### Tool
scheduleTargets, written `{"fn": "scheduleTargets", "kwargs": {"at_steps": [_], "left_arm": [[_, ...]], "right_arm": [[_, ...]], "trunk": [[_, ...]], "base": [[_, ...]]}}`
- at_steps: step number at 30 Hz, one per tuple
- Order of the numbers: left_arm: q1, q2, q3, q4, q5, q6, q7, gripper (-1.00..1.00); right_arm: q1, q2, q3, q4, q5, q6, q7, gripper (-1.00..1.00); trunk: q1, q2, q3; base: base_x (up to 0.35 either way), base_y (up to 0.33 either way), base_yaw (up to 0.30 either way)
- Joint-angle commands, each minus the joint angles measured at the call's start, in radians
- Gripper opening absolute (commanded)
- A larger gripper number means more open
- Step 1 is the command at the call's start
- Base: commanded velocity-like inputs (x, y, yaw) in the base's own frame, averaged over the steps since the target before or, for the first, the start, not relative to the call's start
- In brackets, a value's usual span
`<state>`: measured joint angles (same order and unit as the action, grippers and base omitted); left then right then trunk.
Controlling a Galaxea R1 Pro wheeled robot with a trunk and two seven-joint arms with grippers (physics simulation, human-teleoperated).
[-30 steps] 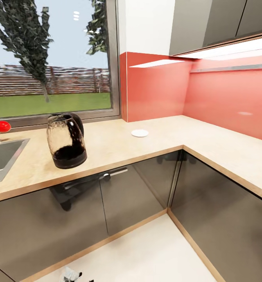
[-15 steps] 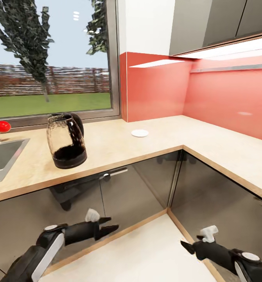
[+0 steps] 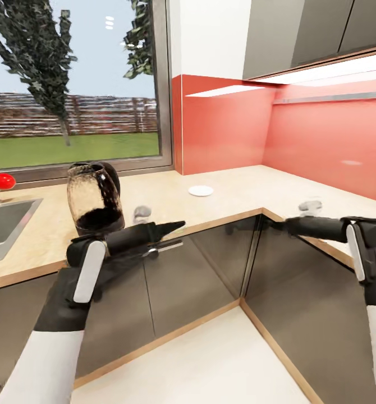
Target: Set up a coffee station on the kitchen countertop: keep the coffee maker on the countertop, move the bottle of coffee from the kitchen shelf to the counter next to the coffee maker, place a paper coffee filter on top of the coffee maker, put the saucer next to the coffee maker with the coffee cup on the saucer, and place the electric kettle next to the coffee maker.
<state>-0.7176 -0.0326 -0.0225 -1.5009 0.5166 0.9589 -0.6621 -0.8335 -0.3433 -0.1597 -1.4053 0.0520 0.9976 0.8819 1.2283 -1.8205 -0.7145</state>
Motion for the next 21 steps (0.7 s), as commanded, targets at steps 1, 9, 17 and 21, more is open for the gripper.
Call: {"fn": "scheduleTargets", "kwargs": {"at_steps": [1,9,17,21], "left_arm": [[-0.039,-0.032,0.008,0.014,-0.001,0.012,0.063,1.0],[-0.243,-0.142,0.019,0.216,0.0,0.02,0.236,1.0],[-0.418,-0.142,0.023,0.527,0.001,-0.099,0.358,1.0],[-0.465,-0.142,0.05,0.623,0.003,-0.18,0.402,1.0]], "right_arm": [[-0.058,0.0,-0.001,0.06,0.044,0.006,0.007,1.0],[-0.287,0.001,0.0,0.322,0.229,0.005,0.004,1.0],[-0.554,0.001,-0.004,0.759,0.376,-0.002,-0.094,1.0],[-0.637,0.001,-0.016,0.898,0.364,-0.002,-0.178,1.0]], "trunk": [[0.0,-0.001,-0.001],[0.0,-0.001,-0.001],[0.0,-0.001,-0.001],[0.0,-0.001,-0.001]], "base": [[0.0,0.0,0.0],[0.0,0.0,0.0],[0.0,0.0,0.0],[0.0,0.0,0.0]]}}
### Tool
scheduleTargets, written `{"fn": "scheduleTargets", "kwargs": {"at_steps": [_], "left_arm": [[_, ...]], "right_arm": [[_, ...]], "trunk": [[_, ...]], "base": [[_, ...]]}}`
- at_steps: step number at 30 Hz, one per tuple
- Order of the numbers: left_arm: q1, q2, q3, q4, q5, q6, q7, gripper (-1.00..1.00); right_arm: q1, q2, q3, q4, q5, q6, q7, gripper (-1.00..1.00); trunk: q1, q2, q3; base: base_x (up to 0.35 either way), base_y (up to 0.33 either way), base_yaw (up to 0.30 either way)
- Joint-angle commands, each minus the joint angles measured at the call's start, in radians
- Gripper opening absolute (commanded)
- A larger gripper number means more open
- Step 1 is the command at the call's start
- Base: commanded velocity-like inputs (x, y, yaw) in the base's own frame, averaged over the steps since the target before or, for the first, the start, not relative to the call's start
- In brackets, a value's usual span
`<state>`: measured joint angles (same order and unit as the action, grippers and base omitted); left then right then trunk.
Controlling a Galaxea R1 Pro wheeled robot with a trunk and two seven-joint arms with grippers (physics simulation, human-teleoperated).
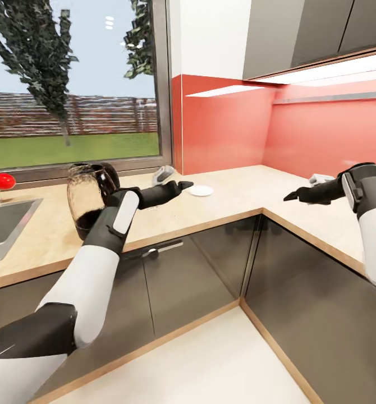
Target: Set up a coffee station on the kitchen countertop: keep the coffee maker on the countertop, move the bottle of coffee from the kitchen shelf to the counter next to the coffee maker, place a paper coffee filter on top of the coffee maker, put the saucer next to the coffee maker with the coffee cup on the saucer, and place the electric kettle next to the coffee maker.
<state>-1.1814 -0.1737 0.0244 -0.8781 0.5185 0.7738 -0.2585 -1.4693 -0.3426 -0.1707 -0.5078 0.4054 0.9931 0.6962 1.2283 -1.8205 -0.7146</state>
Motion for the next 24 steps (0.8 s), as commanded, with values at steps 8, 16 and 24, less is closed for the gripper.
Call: {"fn": "scheduleTargets", "kwargs": {"at_steps": [8,16,24], "left_arm": [[-0.013,-0.001,0.042,0.026,0.002,-0.014,0.001,1.0],[-0.014,-0.001,0.043,0.026,0.002,-0.014,0.001,1.0],[-0.014,-0.001,0.044,0.026,0.002,-0.014,0.001,1.0]], "right_arm": [[-0.023,0.004,-0.01,0.036,-0.021,0.007,-0.01,1.0],[-0.023,0.004,-0.012,0.037,-0.022,0.007,-0.011,1.0],[-0.023,0.004,-0.011,0.037,-0.022,0.007,-0.011,1.0]], "trunk": [[0.0,0.0,-0.001],[0.0,0.0,-0.001],[0.0,0.0,-0.001]], "base": [[0.136,-0.102,0.0],[0.193,-0.25,0.027],[0.068,-0.098,0.212]]}}
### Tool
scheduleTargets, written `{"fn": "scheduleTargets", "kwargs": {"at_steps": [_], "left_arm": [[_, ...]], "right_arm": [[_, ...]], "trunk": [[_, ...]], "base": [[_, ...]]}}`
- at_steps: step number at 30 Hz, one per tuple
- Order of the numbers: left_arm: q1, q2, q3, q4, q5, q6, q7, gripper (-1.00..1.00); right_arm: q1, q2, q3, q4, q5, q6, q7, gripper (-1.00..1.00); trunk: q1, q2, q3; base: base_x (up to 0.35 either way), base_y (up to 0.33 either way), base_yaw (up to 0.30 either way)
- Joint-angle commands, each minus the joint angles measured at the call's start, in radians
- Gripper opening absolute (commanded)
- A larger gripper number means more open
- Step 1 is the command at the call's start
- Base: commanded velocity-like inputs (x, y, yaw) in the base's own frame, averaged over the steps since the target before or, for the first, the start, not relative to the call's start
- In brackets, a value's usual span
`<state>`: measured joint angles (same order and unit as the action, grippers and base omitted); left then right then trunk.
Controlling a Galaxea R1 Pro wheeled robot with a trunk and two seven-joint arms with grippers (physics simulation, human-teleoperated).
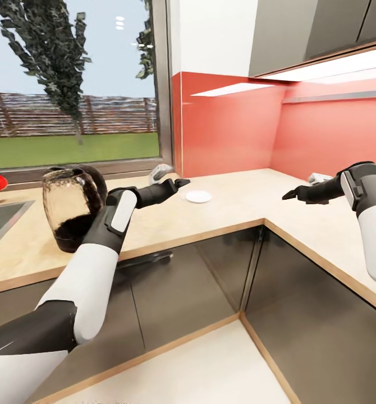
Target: Set up a coffee station on the kitchen countertop: keep the coffee maker on the countertop, move the bottle of coffee from the kitchen shelf to the counter next to the coffee maker, place a paper coffee filter on top of the coffee maker, put the saucer next to the coffee maker with the coffee cup on the saucer, and place the electric kettle next to the coffee maker.
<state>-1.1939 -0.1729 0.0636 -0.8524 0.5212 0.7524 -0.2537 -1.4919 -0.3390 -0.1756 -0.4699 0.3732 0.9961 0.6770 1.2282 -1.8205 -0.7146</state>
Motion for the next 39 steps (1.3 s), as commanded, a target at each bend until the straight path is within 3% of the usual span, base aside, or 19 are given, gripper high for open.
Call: {"fn": "scheduleTargets", "kwargs": {"at_steps": [1,15,30,39], "left_arm": [[-0.001,-0.002,0.005,0.0,-0.001,0.007,-0.004,1.0],[-0.001,-0.002,0.006,0.0,-0.001,0.007,-0.004,1.0],[-0.001,-0.002,0.014,-0.001,-0.001,0.007,-0.005,1.0],[-0.001,-0.002,0.015,-0.001,-0.001,0.007,-0.005,1.0]], "right_arm": [[-0.001,0.001,-0.006,-0.001,0.01,0.004,0.009,1.0],[-0.001,0.0,-0.007,-0.002,0.01,0.003,0.009,1.0],[-0.001,0.01,-0.007,0.0,0.009,0.001,0.011,1.0],[-0.001,0.01,-0.005,0.0,0.009,0.001,0.085,1.0]], "trunk": [[0.0,0.0,-0.001],[0.0,0.0,-0.001],[0.0,0.0,-0.001],[0.0,0.0,-0.001]], "base": [[0.043,-0.041,0.238],[0.192,-0.178,0.09],[0.175,-0.127,0.2],[0.136,-0.146,0.147]]}}
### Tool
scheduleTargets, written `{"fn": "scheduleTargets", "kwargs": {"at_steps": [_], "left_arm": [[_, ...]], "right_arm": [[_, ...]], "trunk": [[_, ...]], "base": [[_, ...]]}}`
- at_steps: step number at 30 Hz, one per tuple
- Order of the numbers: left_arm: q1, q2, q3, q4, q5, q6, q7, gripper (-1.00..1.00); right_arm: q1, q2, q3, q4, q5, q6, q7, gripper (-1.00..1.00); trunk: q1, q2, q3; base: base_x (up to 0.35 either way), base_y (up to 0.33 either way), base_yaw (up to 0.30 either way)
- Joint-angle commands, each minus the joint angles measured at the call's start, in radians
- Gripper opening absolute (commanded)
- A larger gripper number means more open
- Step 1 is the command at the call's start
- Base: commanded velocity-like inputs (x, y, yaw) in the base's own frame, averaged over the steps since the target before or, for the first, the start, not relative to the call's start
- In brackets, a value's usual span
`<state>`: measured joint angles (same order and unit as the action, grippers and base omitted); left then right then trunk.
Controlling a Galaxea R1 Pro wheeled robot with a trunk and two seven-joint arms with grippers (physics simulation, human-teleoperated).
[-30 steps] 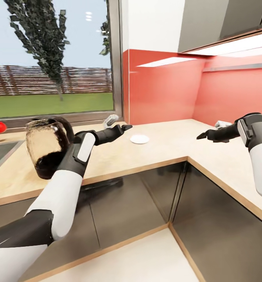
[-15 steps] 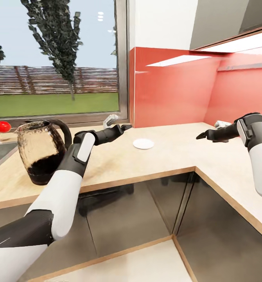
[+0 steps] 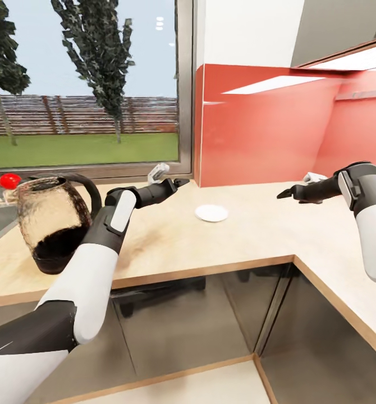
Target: Set up a coffee station on the kitchen countertop: keep the coffee maker on the countertop, move the bottle of coffee from the kitchen shelf to the counter next to the coffee maker, place a paper coffee filter on top of the coffee maker, put the saucer next to the coffee maker with the coffee cup on the saucer, and place the electric kettle next to the coffee maker.
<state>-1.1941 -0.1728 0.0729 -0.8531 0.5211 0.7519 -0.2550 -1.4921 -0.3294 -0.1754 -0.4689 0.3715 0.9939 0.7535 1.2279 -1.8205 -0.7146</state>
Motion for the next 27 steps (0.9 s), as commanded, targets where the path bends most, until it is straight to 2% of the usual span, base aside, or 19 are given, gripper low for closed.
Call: {"fn": "scheduleTargets", "kwargs": {"at_steps": [1,27], "left_arm": [[-0.001,-0.002,0.005,0.0,-0.001,0.007,-0.004,1.0],[-0.001,-0.002,0.006,0.0,-0.001,0.008,-0.004,1.0]], "right_arm": [[-0.001,0.0,-0.006,-0.001,0.011,0.003,0.01,1.0],[-0.001,0.0,-0.006,0.001,0.01,0.003,0.013,1.0]], "trunk": [[0.0,0.0,-0.001],[0.0,0.0,-0.001]], "base": [[0.201,-0.227,0.12],[0.174,-0.021,0.01]]}}
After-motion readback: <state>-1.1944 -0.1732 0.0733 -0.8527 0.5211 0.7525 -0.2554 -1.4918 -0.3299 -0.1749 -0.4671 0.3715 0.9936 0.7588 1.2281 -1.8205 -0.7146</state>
